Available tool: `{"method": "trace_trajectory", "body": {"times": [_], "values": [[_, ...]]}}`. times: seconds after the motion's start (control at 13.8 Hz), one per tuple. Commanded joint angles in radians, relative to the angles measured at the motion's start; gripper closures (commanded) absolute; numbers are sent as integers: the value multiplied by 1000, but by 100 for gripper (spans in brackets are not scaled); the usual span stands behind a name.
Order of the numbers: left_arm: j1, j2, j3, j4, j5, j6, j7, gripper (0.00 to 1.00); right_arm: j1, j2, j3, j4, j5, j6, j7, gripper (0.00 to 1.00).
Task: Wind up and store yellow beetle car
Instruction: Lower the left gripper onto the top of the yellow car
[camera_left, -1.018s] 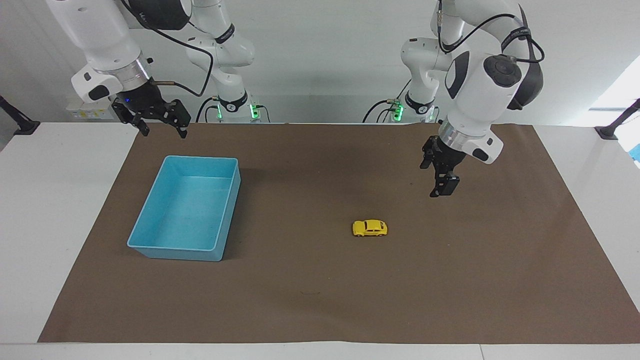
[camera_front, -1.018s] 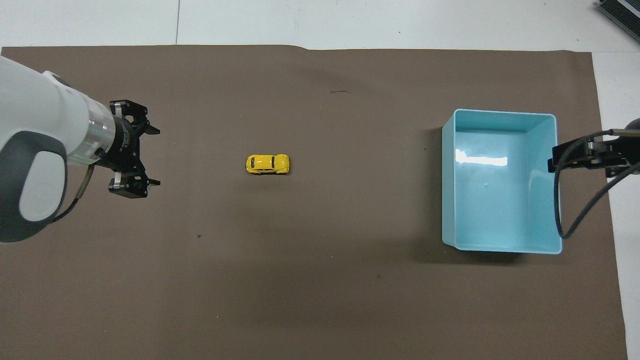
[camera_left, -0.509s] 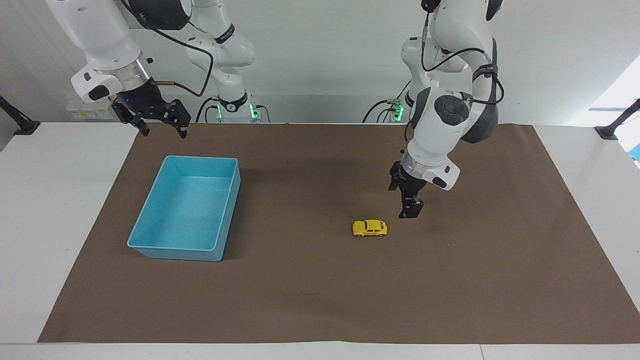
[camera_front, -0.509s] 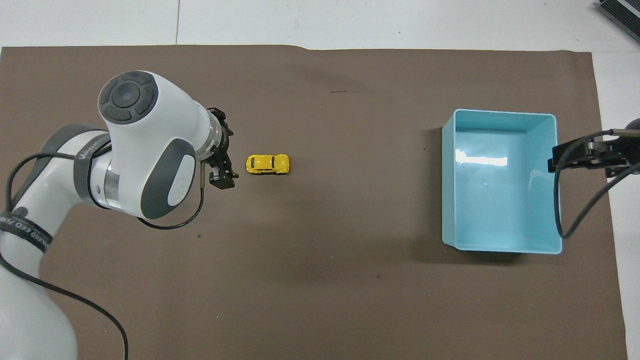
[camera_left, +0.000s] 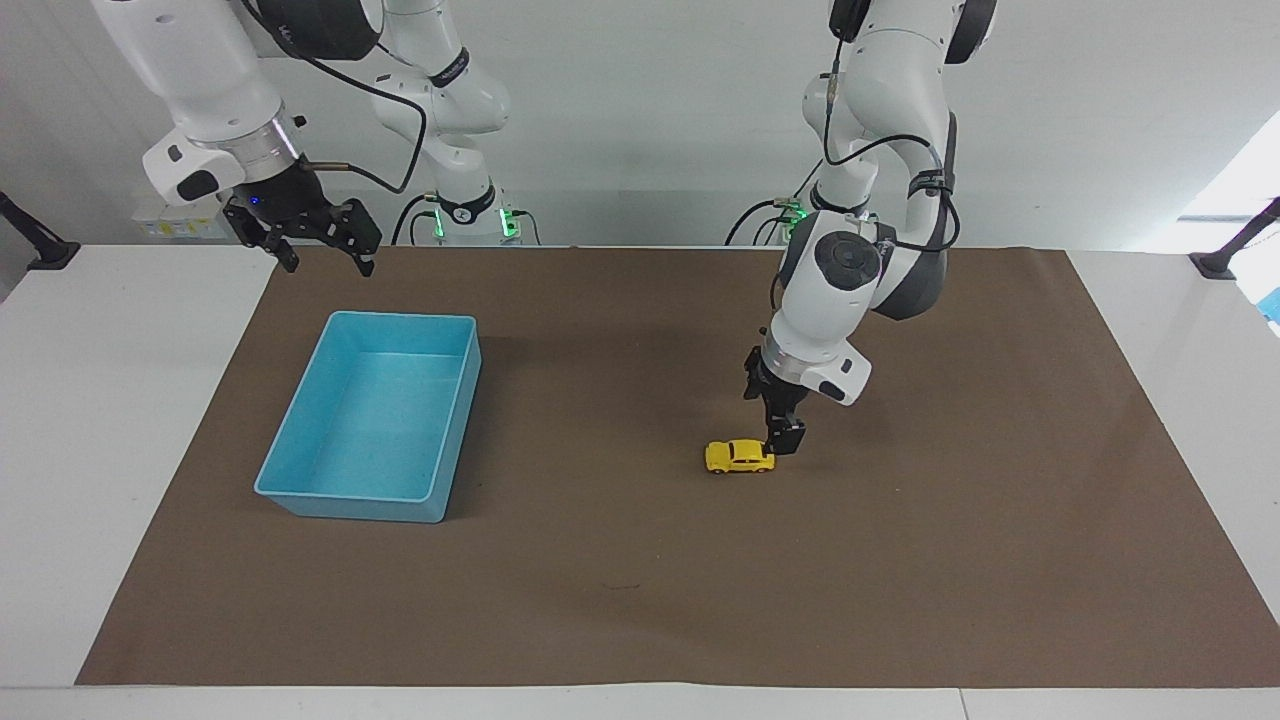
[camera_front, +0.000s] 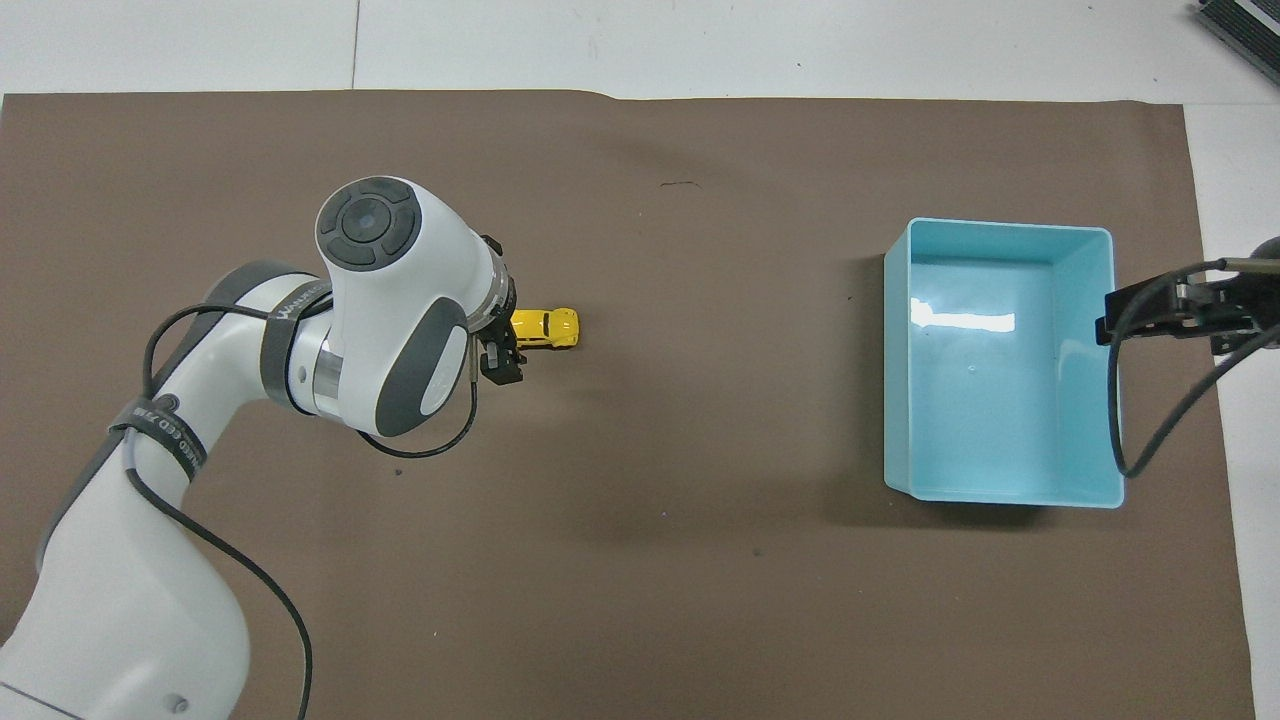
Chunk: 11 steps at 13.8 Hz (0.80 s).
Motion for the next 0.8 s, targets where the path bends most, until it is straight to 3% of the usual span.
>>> {"method": "trace_trajectory", "body": {"times": [0.0, 0.51, 0.58, 0.73], "values": [[-56, 79, 20, 4, 14, 60, -12, 0, -11, -10, 9, -17, 13, 13, 16, 0], [-48, 91, 20, 2, 31, 87, 3, 0, -11, -10, 9, -17, 13, 13, 16, 0], [-48, 91, 20, 2, 51, 84, 3, 17, -11, -10, 9, -17, 14, 13, 16, 0], [-47, 91, 19, 2, 54, 80, 26, 60, -11, -10, 9, -17, 14, 13, 17, 0]]}}
